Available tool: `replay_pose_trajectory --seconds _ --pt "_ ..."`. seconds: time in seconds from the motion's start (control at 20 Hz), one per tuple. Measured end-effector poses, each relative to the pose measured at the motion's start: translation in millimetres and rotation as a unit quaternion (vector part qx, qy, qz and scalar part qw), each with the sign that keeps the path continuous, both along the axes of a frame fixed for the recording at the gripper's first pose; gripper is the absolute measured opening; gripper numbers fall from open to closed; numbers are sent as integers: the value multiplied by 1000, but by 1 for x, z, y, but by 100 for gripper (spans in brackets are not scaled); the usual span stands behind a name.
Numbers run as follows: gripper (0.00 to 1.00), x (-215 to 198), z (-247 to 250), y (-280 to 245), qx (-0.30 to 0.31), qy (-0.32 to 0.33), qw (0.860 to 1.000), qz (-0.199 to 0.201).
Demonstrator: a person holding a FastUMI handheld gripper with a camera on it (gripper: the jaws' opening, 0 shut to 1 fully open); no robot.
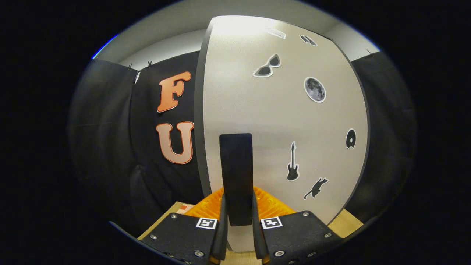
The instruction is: Open the shoe cabinet door, grab the shoes and put them into the shoe cabinet, then close the shoe cabinet door.
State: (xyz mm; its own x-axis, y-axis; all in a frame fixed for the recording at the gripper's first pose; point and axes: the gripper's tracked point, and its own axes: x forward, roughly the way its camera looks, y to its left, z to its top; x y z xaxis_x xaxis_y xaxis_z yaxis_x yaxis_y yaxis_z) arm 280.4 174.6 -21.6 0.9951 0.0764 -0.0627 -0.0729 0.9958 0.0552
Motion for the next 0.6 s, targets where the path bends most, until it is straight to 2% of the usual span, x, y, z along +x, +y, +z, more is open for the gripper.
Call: replay_pose_trajectory --seconds 0.25,0.4,0.6 --pt "26 -13 1 -10 11 4 1000 -14" --pt "26 -18 0 -14 22 6 1000 -3" --pt "26 -32 0 -25 11 7 1000 -14"
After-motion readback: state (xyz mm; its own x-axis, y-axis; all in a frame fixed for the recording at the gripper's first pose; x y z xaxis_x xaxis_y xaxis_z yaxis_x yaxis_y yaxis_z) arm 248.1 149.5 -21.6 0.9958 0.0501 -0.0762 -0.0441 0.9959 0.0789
